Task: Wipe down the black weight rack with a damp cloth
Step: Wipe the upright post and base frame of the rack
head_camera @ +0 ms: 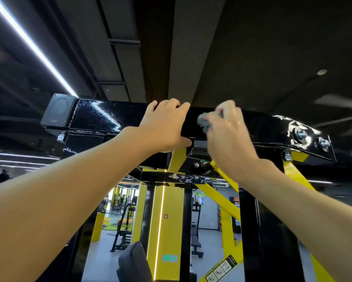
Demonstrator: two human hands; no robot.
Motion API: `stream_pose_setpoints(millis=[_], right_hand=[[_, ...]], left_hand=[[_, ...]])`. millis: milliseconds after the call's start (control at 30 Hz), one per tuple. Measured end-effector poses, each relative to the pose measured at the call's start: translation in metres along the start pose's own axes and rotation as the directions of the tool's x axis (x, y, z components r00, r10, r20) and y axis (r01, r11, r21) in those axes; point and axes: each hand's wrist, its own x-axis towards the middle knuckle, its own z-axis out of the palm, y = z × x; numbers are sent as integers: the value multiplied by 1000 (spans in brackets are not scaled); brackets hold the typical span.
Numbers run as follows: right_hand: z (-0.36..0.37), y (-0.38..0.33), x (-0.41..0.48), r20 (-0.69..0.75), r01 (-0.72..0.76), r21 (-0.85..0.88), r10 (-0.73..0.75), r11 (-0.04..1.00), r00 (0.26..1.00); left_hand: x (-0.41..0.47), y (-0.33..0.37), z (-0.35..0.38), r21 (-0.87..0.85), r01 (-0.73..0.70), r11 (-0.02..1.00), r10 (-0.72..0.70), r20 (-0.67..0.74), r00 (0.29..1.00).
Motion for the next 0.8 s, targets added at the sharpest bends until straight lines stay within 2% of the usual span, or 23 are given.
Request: stream_pose_setpoints(millis=[67, 133, 167, 233, 267, 300, 400, 433, 467, 533, 567, 633, 700, 733, 800], right_hand=[[3, 0, -11, 106, 189, -11, -187, 982, 977], [-3, 22, -11, 112, 259, -29, -254, 965, 961], [-5, 33, -10, 60, 199, -35, -196, 979, 979], [-12, 40, -11, -40, -56, -17, 55, 998, 998], [-12, 35, -13, -54, -105, -44, 102, 994, 993], [-10, 27, -17, -33, -64, -81, 62, 995, 998], [-3, 25, -25, 97, 222, -111, -211, 969, 973], [-6, 32, -19, 99, 218, -125, -206, 968, 973], [-6, 39, -10, 62, 151, -126, -144, 981, 988], [-7, 36, 4, -59, -104, -45, 101, 994, 993], [-6, 27, 8, -74, -129, -34, 126, 991, 989], [3, 9, 7, 10, 68, -60, -67, 996, 998], [6, 16, 3, 105, 300, -95, -290, 949, 951], [3, 29, 7, 106, 289, -113, -278, 951, 955], [-7, 52, 15, -25, 42, -94, -44, 995, 999]], left_hand=[[0, 3, 0, -2, 12, 1000, -12, 7, 1000], [-1, 3, 0, -10, 13, 1000, -13, 19, 1000], [-2, 2, 0, -12, 11, 1000, -11, 24, 1000], [-3, 2, 1, -18, 12, 1000, -11, 22, 1000], [-3, 3, 3, -14, 17, 1000, -17, 12, 1000], [-2, 4, 4, -8, 26, 1000, -26, 2, 1000], [-1, 8, 5, 4, 46, 999, -46, -4, 999], [0, 10, 5, 6, 42, 999, -42, 5, 999], [0, 13, 4, 6, 38, 999, -38, 17, 999], [1, 19, 4, 4, 35, 999, -35, 30, 999], [1, 23, 5, 1, 39, 999, -39, 28, 999], [2, 28, 5, -11, 49, 999, -49, 20, 999], [2, 29, 7, -13, 60, 998, -60, 12, 998], [1, 28, 9, -3, 55, 998, -55, 9, 998], [1, 26, 11, 17, 45, 999, -45, 8, 999]])
